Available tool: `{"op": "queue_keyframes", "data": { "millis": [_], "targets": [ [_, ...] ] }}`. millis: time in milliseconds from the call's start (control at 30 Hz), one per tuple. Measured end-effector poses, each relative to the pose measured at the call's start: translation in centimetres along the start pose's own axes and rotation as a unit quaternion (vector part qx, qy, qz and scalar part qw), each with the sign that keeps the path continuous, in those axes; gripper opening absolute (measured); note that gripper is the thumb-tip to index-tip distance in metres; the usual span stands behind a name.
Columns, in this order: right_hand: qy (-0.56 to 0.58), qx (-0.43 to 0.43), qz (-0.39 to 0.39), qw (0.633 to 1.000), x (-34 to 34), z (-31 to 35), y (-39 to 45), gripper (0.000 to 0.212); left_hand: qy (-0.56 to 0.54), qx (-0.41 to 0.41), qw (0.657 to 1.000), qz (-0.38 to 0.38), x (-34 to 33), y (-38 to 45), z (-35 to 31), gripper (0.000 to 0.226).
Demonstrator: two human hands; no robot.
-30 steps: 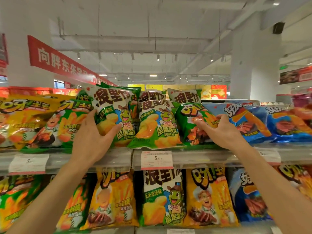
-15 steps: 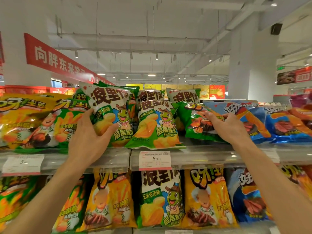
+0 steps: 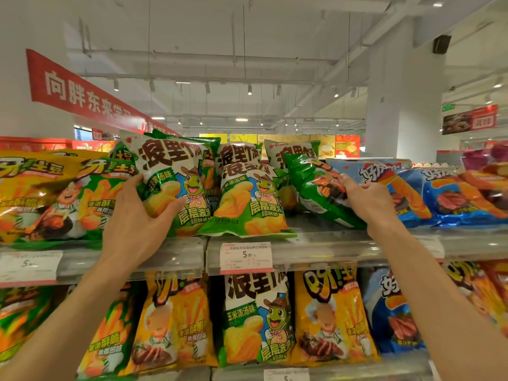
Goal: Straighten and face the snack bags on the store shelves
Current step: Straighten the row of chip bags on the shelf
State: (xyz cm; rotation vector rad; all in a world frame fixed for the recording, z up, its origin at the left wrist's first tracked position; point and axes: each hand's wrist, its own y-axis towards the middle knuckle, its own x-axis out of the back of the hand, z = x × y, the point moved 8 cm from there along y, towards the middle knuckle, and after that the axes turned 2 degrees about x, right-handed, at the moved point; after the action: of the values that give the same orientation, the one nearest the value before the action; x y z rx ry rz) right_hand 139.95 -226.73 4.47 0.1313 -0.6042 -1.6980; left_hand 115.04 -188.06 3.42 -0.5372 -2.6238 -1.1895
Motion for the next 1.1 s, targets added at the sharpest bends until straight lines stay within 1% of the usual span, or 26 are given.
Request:
{"op": "queue_keyframes", "data": {
  "millis": [67, 233, 567, 633, 800, 933, 1100],
  "targets": [
    [0.026, -0.003, -0.002, 1.0, -0.1, 0.1, 0.0, 0.062, -0.017, 0.004, 1.0, 0.003, 0.0, 0.1, 0.1, 0.096],
    [0.013, 0.045, -0.022, 0.999, -0.5, 0.2, -0.7, 0.06, -0.046, 0.003, 0.999, -0.002, 0.1, 0.2, -0.1, 0.094],
    [0.054, 0.153, -0.032, 0.986, -0.8, 3.7, -4.2, 0.065, -0.078, -0.065, 0.993, -0.056, 3.2, 1.9, -2.9, 0.089],
    [0.054, 0.174, -0.031, 0.983, -0.9, 5.2, -5.4, 0.065, -0.078, -0.066, 0.993, -0.058, 4.3, 2.3, -2.6, 0.089],
    [0.045, 0.225, -0.013, 0.973, -3.0, 10.7, -8.6, 0.061, -0.117, -0.051, 0.99, -0.057, 7.4, 2.6, -1.4, 0.088],
    [0.039, 0.243, -0.002, 0.969, -6.4, 15.0, -11.0, 0.06, -0.125, -0.062, 0.987, -0.076, 10.6, 3.1, -0.1, 0.081],
    [-0.016, 0.262, 0.012, 0.965, -11.8, 19.0, -12.8, 0.063, -0.137, -0.06, 0.986, -0.08, 13.2, 4.2, 1.7, 0.082]
  ]
}}
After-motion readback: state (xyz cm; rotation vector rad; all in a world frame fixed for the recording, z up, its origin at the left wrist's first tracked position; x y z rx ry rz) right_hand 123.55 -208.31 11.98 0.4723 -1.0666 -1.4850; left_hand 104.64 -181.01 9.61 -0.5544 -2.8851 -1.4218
